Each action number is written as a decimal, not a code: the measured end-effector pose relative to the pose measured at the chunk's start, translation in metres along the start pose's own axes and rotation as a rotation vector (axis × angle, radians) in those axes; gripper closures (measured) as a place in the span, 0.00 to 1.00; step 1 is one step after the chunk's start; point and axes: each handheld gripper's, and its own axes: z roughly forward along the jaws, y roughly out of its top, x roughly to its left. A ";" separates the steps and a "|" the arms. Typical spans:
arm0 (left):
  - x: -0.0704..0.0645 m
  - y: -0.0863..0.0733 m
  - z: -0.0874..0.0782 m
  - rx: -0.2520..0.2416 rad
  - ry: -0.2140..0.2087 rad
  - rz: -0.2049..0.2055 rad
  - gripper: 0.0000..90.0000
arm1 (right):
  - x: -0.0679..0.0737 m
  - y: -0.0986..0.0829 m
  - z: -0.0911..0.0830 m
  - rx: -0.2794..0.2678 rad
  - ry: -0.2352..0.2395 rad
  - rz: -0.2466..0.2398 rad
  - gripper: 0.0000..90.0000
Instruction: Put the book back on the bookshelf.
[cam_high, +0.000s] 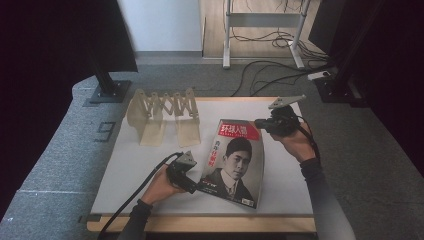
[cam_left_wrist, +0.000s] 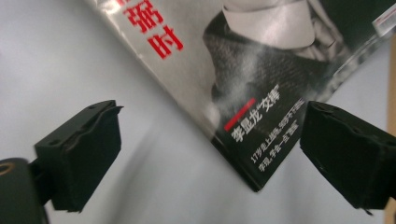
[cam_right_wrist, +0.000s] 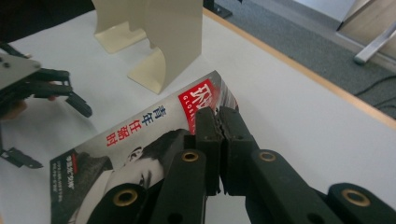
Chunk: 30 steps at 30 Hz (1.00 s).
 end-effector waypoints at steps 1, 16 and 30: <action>0.001 0.003 -0.001 -0.003 -0.002 0.003 0.07 | 0.000 0.000 0.000 0.000 0.000 0.000 0.96; 0.021 0.033 0.026 0.045 -0.133 0.047 0.22 | 0.014 0.020 -0.033 -0.049 0.037 -0.097 0.96; 0.024 0.041 0.028 0.000 -0.290 0.039 0.76 | 0.020 0.026 -0.041 -0.064 0.066 -0.136 0.96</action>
